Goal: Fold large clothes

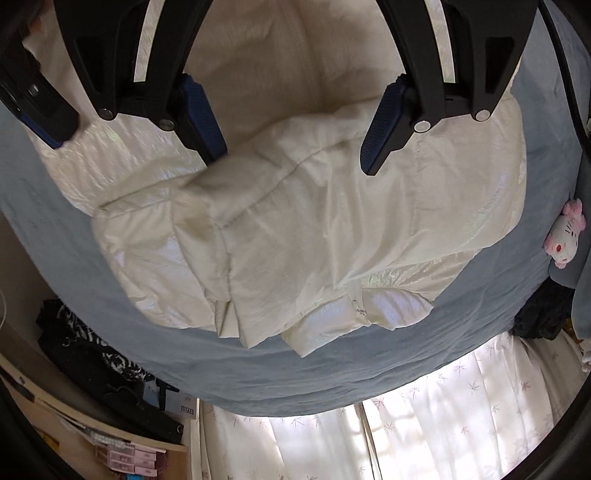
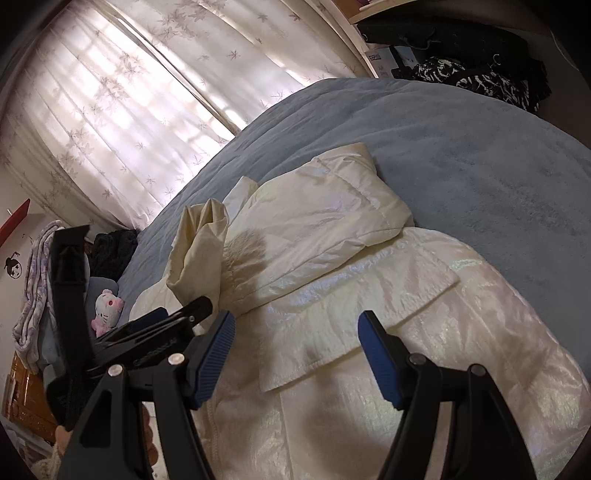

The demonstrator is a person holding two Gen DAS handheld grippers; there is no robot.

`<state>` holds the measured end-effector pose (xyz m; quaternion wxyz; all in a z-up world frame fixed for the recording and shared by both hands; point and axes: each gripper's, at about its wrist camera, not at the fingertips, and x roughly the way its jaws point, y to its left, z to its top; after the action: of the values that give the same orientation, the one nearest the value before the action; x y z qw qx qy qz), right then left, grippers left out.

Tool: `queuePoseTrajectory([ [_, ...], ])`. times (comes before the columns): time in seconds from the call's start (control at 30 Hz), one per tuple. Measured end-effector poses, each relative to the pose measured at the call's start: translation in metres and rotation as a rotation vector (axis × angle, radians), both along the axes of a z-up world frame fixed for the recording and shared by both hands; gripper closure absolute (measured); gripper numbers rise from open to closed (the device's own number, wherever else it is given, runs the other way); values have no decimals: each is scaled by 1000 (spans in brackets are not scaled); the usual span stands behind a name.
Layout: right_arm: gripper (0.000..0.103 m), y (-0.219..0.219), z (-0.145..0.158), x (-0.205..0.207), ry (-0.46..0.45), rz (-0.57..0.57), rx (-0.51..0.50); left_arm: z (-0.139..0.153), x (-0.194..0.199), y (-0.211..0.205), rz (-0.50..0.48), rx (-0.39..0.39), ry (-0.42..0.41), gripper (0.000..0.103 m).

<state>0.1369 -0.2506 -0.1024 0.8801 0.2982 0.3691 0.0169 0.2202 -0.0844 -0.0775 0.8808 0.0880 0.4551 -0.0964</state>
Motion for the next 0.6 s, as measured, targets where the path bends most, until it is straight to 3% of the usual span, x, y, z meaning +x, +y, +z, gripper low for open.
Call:
queuePoseTrajectory([
  [0.27,34,7,22,8,24,68,-32,42,-14,71,59,-96,5,25],
  [0.37,29,9,36,26,42,132,-19,54,-14,106,115,-87,-25,23],
  [0.5,28,14,45,62,85,189,-21,52,0,154,214,-95,-22,23],
  [0.6,28,21,39,100,122,211,-71,36,17,191,297,-166,23,23],
])
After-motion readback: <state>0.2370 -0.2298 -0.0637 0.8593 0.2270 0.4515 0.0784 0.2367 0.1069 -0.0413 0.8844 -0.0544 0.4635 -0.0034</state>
